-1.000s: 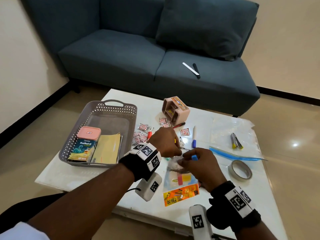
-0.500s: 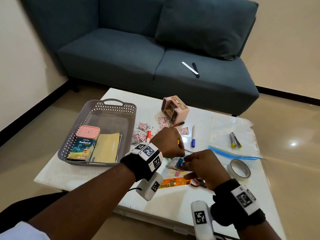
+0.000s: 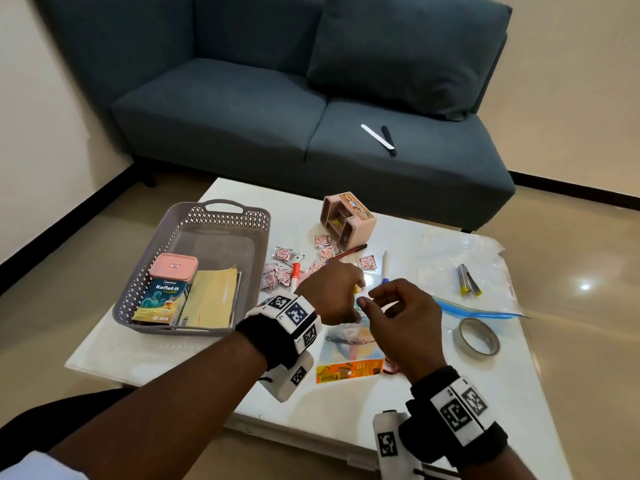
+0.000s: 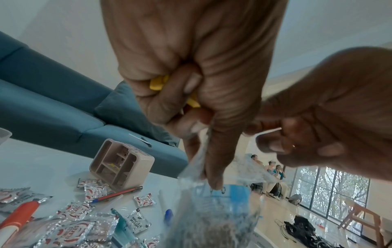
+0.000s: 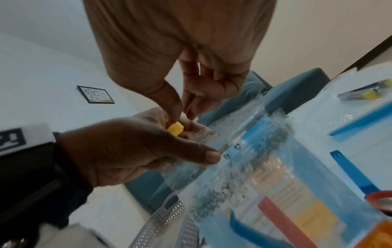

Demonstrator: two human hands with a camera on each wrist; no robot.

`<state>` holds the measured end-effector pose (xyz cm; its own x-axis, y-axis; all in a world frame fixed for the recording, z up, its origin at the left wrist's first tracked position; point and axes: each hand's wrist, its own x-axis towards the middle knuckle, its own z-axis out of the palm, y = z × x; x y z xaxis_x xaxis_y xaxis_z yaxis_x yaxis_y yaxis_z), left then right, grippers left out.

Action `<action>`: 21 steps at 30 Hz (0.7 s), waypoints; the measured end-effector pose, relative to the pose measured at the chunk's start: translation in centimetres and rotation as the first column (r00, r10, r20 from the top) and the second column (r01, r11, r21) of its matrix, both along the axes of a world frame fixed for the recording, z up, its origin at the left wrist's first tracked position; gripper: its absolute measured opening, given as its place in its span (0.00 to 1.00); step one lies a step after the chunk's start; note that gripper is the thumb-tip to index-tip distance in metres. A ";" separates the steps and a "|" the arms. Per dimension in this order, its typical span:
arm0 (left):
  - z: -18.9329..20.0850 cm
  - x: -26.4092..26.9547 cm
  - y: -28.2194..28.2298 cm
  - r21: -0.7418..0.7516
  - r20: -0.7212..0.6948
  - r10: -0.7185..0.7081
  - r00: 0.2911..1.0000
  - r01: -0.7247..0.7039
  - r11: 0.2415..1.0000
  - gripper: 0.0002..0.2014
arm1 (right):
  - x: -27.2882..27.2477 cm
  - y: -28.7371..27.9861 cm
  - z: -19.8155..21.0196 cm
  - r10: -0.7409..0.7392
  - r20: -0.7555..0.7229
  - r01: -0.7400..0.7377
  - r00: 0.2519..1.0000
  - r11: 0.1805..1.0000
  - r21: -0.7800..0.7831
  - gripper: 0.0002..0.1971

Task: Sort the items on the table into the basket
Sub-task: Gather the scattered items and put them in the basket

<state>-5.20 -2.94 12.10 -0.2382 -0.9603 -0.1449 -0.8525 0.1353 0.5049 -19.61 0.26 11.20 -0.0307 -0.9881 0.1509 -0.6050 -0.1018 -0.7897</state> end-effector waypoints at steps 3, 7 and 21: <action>-0.2 -0.3 0.1 -0.011 -0.004 -0.012 1.000 0.012 1.000 0.36 | 0.3 -0.5 0.3 0.046 0.050 -0.048 0.998 0.998 0.043 0.07; 0.0 -0.6 0.1 -0.033 -0.045 -0.037 0.998 0.036 0.999 0.40 | 0.5 -1.3 0.0 0.060 0.168 -0.082 0.984 0.988 0.128 0.06; -0.6 0.6 -0.5 0.022 0.069 0.024 0.997 -0.026 0.999 0.39 | -2.0 -0.8 3.4 0.203 -0.617 -0.213 0.760 0.975 0.059 0.05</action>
<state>-4.56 -3.39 11.46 -0.2030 -0.9621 -0.1821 -0.8883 0.1026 0.4477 -21.60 -0.53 14.63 0.2795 -0.9569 0.0791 -0.9230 -0.2905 -0.2524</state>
